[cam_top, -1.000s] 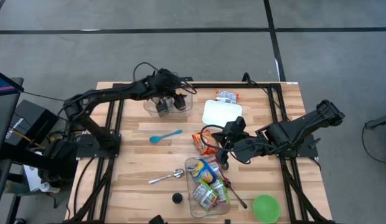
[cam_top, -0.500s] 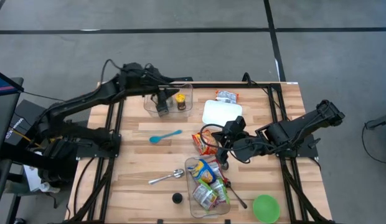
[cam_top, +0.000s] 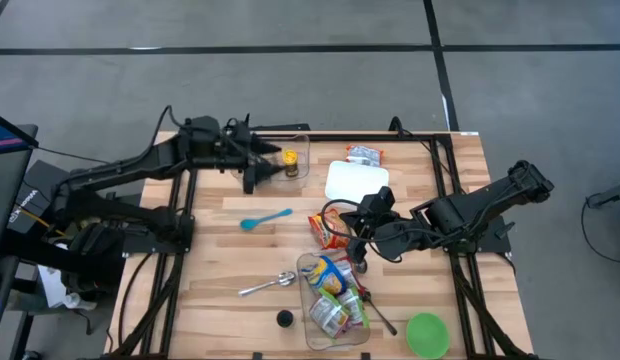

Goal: Pick & Place Food Item
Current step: Put the silver spoon into the white bin

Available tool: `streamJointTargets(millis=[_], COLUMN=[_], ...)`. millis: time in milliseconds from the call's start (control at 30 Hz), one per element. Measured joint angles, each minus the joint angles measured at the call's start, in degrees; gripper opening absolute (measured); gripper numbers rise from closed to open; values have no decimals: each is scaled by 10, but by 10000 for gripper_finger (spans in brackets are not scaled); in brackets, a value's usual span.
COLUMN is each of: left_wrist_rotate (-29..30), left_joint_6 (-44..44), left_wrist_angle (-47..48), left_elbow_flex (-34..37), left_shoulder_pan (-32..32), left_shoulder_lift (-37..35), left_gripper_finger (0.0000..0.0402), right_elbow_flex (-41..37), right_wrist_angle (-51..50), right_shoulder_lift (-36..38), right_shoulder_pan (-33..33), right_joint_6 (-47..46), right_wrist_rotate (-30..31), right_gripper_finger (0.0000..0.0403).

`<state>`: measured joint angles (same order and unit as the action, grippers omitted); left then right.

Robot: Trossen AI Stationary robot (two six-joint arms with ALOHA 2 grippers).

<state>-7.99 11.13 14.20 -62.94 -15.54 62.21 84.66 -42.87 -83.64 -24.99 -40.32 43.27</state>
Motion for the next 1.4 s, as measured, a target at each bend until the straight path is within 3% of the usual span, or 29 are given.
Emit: streamJointTargets(millis=[667,833,1100,1400], left_wrist_rotate=[5,61,215,264], left_joint_6=[191,226,239,315], left_wrist_angle=[69,69,89,278], left_elbow_flex=[0,0,0,0], left_shoulder_pan=[282,355,434,458], left_shoulder_lift=[1,1,1,36], left_gripper_finger=[290,290,290,290], right_elbow_flex=[0,0,0,0], right_wrist_angle=[0,0,0,0], right_shoulder_lift=[0,0,0,0], right_shoulder_pan=[0,0,0,0], right_joint_6=[2,3,3,3], right_wrist_rotate=[-2,-12,-14,-21], right_gripper_finger=[1,1,1,1])
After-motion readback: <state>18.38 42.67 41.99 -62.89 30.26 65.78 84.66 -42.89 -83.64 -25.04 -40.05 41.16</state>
